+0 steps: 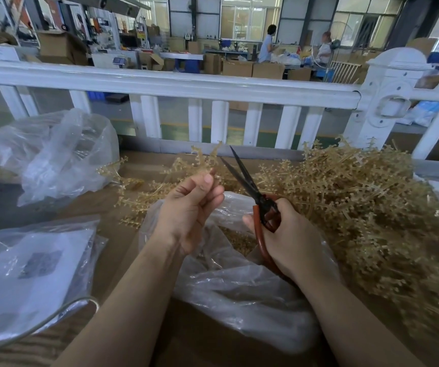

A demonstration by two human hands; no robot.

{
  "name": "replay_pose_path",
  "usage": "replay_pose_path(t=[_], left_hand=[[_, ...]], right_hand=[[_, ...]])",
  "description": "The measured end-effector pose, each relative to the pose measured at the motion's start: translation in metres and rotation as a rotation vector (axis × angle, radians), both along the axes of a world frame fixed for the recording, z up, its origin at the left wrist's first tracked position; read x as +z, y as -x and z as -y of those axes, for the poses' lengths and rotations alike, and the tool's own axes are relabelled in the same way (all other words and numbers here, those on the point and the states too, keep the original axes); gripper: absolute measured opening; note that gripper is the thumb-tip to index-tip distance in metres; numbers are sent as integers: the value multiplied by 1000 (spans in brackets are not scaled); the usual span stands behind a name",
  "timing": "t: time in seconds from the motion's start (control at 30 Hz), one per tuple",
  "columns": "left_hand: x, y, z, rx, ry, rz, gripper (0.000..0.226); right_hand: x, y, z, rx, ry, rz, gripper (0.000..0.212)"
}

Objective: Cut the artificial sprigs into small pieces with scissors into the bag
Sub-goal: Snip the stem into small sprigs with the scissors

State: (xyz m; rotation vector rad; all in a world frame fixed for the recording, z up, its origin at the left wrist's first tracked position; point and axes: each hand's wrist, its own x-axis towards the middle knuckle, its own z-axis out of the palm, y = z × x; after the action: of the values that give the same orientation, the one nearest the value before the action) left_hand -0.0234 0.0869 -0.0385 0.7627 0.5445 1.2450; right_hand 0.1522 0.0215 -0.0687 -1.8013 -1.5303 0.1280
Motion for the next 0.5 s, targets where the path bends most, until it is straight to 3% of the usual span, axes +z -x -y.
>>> replay_pose_path(t=[0.2, 0.5], left_hand=[[1, -2, 3, -19, 3, -11, 16], [1, -3, 5, -93, -15, -11, 7]], right_hand=[[2, -3, 2, 35, 62, 92, 53], [5, 1, 5, 48, 78, 75, 54]])
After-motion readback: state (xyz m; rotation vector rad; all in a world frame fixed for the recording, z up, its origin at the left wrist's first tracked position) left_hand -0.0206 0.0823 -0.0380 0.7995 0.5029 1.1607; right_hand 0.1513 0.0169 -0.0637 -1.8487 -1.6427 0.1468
